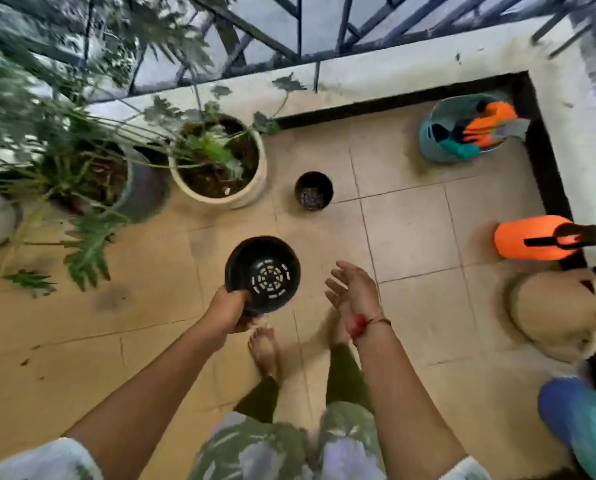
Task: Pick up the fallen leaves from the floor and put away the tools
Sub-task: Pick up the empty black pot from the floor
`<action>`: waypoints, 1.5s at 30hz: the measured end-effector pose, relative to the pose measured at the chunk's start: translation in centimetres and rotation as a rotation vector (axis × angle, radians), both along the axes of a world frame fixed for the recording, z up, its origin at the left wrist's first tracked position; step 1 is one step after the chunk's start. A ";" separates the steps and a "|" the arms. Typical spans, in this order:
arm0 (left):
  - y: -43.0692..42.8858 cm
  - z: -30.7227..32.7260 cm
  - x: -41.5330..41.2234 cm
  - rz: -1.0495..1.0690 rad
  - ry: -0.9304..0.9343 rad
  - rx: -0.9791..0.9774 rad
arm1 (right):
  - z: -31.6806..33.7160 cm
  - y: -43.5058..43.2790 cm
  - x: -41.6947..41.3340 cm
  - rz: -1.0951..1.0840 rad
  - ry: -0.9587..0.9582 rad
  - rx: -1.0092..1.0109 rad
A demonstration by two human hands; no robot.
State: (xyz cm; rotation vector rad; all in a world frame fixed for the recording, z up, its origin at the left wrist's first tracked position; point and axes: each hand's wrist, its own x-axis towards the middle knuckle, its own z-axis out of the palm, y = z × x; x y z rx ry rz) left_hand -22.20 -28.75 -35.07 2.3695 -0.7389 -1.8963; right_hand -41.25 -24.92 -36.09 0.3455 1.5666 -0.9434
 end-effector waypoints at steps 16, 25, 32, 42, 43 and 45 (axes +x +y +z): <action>-4.9 -5.0 -14.6 0.433 -0.068 0.022 | -9.6 -12.2 -18.3 0.536 0.120 0.127; -8.5 -8.4 -15.0 0.457 -0.076 0.056 | -13.6 -18.2 -17.2 0.770 0.118 0.119; -10.8 -12.7 -13.3 0.464 -0.084 0.101 | -18.6 -19.7 -16.8 0.983 0.260 0.168; -11.5 -23.9 -12.2 0.546 -0.128 0.080 | -30.7 -23.7 -14.6 1.256 0.414 0.053; -11.4 -24.6 -12.3 0.578 -0.124 0.082 | -31.8 -24.1 -14.5 1.249 0.393 0.054; -11.2 -26.4 -12.6 0.641 -0.120 0.085 | -34.1 -24.7 -13.9 1.261 0.335 0.094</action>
